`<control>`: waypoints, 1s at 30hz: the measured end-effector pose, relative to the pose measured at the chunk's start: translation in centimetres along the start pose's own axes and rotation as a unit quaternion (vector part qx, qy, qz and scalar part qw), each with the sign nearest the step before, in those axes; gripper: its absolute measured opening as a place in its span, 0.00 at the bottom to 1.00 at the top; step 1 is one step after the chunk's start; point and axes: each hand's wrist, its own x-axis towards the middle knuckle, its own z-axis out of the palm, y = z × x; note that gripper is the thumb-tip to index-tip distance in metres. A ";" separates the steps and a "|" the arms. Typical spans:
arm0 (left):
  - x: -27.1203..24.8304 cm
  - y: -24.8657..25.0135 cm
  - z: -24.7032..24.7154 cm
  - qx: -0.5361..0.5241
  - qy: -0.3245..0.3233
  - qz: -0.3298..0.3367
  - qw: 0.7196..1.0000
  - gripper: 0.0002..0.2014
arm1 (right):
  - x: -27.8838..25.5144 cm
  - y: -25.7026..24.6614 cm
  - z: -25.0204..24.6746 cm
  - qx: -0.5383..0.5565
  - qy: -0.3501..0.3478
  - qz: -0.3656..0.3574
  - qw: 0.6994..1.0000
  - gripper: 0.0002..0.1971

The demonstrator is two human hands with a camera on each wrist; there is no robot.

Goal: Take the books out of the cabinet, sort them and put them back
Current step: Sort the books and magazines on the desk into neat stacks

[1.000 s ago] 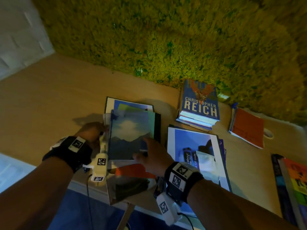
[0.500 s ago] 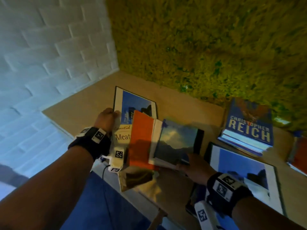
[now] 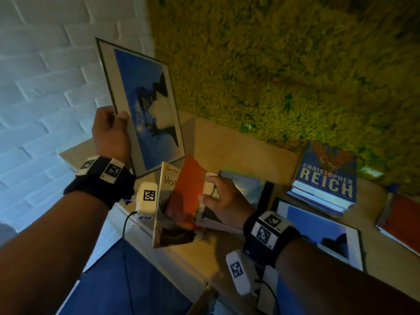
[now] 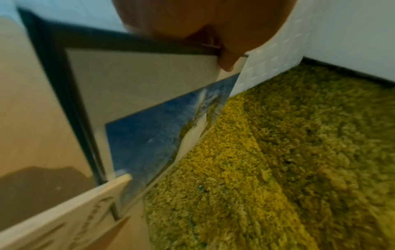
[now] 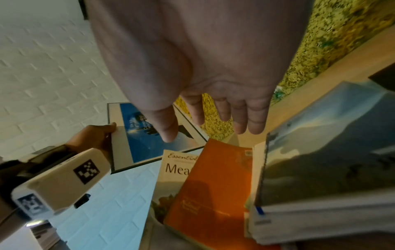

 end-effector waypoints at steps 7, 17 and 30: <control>-1.4 4.2 1.8 -0.112 0.005 -0.013 0.994 0.05 | -0.7 -1.0 -5.2 0.171 0.150 0.004 0.974 0.22; -22.6 -0.4 10.3 -0.012 -0.426 -0.144 0.893 0.07 | -13.0 11.2 -15.0 0.306 0.255 0.153 0.904 0.24; -32.8 -3.6 13.0 0.369 -0.623 0.115 0.680 0.40 | -25.1 22.7 -10.5 0.177 0.255 0.394 0.865 0.24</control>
